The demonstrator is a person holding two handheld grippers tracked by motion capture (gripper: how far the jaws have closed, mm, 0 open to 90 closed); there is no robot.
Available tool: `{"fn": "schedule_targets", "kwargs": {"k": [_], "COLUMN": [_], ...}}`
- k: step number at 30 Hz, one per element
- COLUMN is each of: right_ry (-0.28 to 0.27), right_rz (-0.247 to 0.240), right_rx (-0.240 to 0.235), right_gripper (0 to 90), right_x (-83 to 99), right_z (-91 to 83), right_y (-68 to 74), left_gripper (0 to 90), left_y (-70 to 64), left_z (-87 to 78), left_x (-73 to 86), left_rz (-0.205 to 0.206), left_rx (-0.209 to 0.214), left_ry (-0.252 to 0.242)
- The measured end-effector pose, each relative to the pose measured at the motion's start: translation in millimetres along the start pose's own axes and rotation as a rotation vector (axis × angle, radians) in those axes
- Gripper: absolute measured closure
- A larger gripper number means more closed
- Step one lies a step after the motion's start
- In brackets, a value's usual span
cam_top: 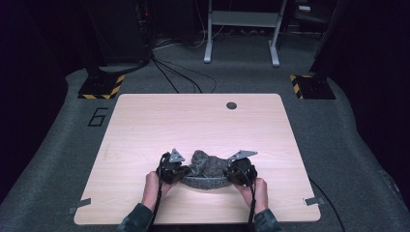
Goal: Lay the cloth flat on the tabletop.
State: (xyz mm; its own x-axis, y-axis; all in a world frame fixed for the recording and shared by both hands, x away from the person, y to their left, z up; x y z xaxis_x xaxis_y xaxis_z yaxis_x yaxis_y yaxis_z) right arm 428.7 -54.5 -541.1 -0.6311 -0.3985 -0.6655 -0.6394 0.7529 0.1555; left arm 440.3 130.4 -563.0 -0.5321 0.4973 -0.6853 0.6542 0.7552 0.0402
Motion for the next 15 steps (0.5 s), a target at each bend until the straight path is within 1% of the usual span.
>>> {"fn": "schedule_targets", "kwargs": {"k": [2, 3, 4, 5, 7, 8, 9, 10, 11, 13, 14, 15], "right_ry": [0.009, 0.013, 0.019, 0.024, 0.039, 0.043, 0.048, 0.054, 0.058, 0.059, 0.056, 0.05], "right_rz": [0.004, 0.005, 0.01, 0.007, 0.007, 0.006, -0.003, -0.003, -0.002, -0.005, 0.002, 0.003], "right_rx": [-0.005, -0.004, -0.004, -0.007, -0.003, -0.009, -0.003, -0.006, 0.001, 0.006, 0.003, 0.007], "right_gripper": [73.5, 73.5, 73.7, 73.8, 73.8, 73.9, 73.8, 73.8, 73.8, 74.1, 74.1, 74.1], "right_x": [7.0, 10.4, 13.8, 16.5, 24.5, 28.0, 31.2, 34.7, 37.7, 42.4, 43.9, 44.9], "right_z": [1.2, 2.2, 3.3, 4.1, 7.0, 8.5, 9.8, 10.8, 11.6, 11.3, 10.1, 9.0], "right_y": [-0.3, -0.3, -0.1, -0.1, 0.6, 1.7, 0.9, 1.5, 0.9, -0.3, -0.2, -1.3], "left_gripper": [87.6, 88.2, 89.2, 89.6, 89.8, 89.9, 89.9, 89.9, 89.9, 89.9, 89.8, 89.8], "left_y": [3.2, 5.5, 7.6, 10.7, 13.9, 14.7, 15.3, 15.6, 15.9, 16.0, 16.7, 17.1], "left_z": [1.7, 1.7, 1.4, 0.7, -0.3, -0.2, -0.6, -0.6, -1.3, -2.1, -3.6, -4.2], "left_x": [3.8, 6.1, 7.8, 11.1, 14.8, 16.6, 19.0, 21.3, 23.6, 25.7, 27.2, 28.3], "left_rz": [-0.026, -0.033, -0.031, -0.043, -0.042, -0.045, -0.039, -0.037, -0.033, -0.047, -0.043, -0.05], "left_rx": [-0.013, -0.024, -0.029, -0.042, -0.054, -0.061, -0.065, -0.07, -0.069, -0.068, -0.069, -0.076], "left_ry": [0.001, 0.008, 0.012, 0.019, 0.028, 0.028, 0.038, 0.045, 0.055, 0.045, 0.048, 0.042]}}
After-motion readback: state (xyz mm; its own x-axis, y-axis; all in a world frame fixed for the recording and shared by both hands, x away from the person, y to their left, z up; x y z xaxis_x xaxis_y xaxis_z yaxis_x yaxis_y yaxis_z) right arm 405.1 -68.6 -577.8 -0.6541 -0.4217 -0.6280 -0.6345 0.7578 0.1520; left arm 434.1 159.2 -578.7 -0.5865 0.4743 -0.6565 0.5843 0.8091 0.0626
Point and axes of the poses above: each handheld gripper's, and its own axes: z roughly forward along the jaws, x roughly out of its underside, y roughly to its left, the point moved 9 cm from there along z, roughly forward along the jaws, and after that the axes turned 6 degrees about -x, right-handed, at the moved point
